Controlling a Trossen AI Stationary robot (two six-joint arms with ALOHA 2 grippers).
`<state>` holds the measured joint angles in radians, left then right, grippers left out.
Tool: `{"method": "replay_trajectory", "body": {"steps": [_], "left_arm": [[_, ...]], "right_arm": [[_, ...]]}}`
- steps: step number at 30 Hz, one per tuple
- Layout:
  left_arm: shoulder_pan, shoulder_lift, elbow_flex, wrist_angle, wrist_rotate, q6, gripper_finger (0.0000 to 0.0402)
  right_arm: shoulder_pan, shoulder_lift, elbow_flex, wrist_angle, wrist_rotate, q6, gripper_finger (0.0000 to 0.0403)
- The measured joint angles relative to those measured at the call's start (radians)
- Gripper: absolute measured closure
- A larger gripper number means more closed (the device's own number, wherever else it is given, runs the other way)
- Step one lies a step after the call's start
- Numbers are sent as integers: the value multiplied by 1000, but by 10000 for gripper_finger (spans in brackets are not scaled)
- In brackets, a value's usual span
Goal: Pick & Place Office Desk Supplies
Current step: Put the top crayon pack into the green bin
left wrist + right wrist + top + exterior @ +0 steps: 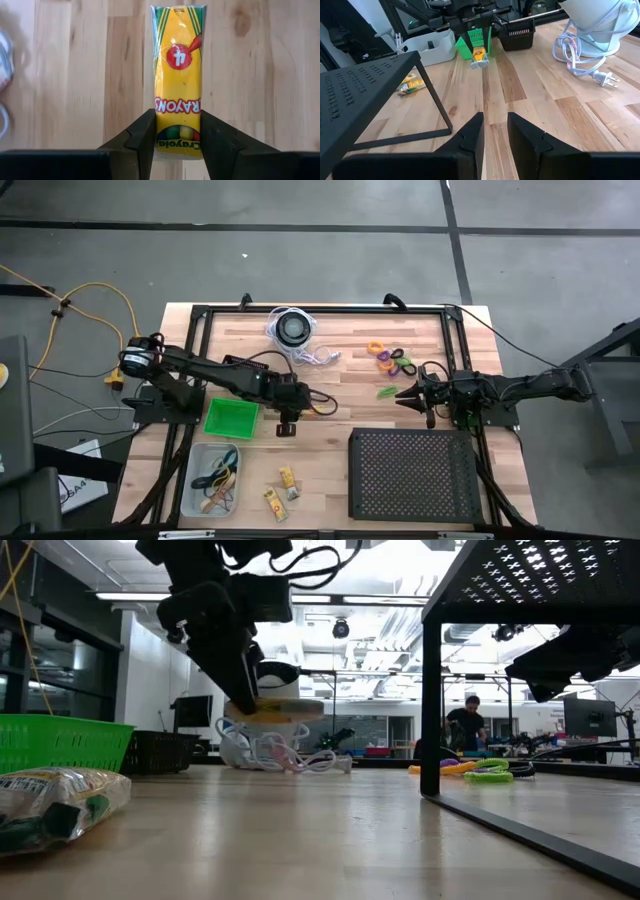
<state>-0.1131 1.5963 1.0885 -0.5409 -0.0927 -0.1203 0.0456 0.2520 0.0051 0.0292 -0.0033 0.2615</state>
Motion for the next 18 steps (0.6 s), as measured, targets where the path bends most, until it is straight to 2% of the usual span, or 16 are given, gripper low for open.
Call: {"method": "replay_trajectory", "body": {"steps": [10,14,18], "left_arm": [[0,-61,0,-179,-1,-133,274],[0,-124,-10,-241,-9,-160,274],[-14,-232,-90,-246,-9,-206,274]], "right_arm": [[0,0,0,-1,0,0,330],[0,0,0,-1,0,0,330],[0,0,0,-1,0,0,330]]}}
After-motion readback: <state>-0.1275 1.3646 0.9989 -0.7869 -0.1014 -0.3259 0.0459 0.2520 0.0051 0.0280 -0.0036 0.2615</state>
